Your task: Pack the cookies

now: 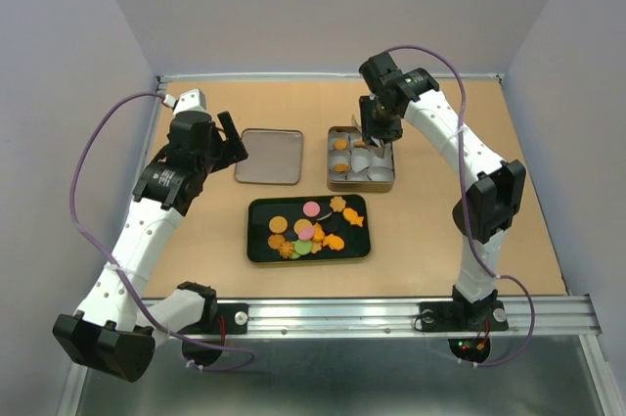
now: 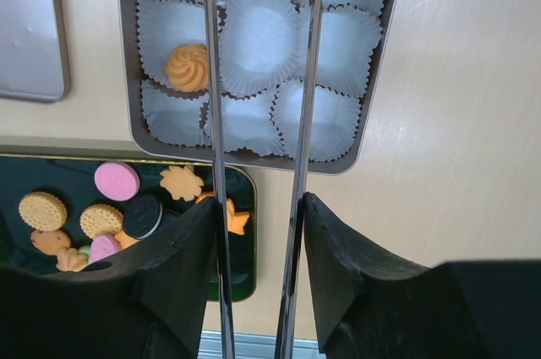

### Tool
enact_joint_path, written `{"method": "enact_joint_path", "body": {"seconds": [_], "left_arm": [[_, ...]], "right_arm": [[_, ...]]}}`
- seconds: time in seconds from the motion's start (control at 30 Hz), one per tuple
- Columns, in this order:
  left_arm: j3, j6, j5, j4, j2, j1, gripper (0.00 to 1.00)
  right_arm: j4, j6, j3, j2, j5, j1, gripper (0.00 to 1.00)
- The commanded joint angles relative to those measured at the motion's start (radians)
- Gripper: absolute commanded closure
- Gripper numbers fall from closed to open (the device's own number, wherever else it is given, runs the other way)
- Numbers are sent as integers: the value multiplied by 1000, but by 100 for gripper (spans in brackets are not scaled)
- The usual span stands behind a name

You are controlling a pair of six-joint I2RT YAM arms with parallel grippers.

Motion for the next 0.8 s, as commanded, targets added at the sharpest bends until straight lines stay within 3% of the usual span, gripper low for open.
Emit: {"method": "enact_joint_path", "body": {"seconds": [0.0,0.23,0.4,0.77], "left_arm": [[-8,-10,-7,28,-38,-4,11],[-12,-8,-1,14,-46,-4,11],[-20,-7,14,14,-43,-4,11],[-27,-11,39,29,-27,-4,11]], "right_arm": [[-10,11,66,-60,-13,-5,51],[-41,18,107,-120,-120,-2,51],[-21,27,77,-197,-197,98,51],[36,199,-219,-353,-198,352,51]]}}
